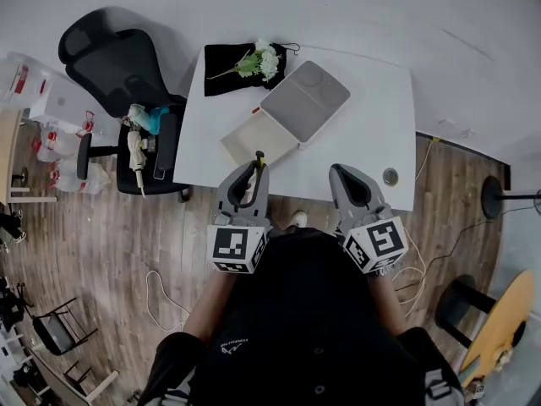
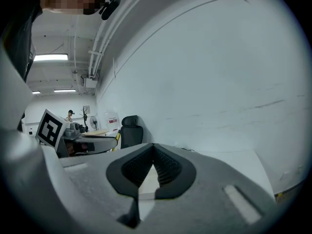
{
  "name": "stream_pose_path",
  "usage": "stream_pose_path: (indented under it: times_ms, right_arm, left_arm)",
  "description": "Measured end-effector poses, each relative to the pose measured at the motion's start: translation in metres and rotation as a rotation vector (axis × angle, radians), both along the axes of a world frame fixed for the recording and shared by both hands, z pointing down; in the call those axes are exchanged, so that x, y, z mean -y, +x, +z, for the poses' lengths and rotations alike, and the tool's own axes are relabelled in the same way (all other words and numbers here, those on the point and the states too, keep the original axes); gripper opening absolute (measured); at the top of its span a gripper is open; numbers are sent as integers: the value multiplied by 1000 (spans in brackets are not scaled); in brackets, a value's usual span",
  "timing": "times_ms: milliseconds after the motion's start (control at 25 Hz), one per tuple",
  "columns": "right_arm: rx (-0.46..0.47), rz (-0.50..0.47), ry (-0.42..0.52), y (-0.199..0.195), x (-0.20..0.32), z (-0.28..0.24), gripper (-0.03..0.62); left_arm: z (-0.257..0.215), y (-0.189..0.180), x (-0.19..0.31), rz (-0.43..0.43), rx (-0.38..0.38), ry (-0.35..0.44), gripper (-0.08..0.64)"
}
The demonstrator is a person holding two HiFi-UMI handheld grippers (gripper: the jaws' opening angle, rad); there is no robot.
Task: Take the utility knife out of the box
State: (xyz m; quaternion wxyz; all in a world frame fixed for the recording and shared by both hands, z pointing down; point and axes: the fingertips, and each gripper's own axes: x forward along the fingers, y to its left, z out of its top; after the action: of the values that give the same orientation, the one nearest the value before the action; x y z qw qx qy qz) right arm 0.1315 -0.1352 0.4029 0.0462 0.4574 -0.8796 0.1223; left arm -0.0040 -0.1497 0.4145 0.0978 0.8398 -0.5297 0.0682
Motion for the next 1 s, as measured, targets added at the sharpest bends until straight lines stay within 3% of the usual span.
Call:
stream_pose_path:
  times_ms: [320,1000]
  right_arm:
    - [52,-2,76,2,4,-41,5]
    - [52,-19,230,-1,15,-114,5]
  left_arm:
    - [-32,-1,6,-19,-14,66,61]
    - [-115,-21,26,-66,-36,238,61]
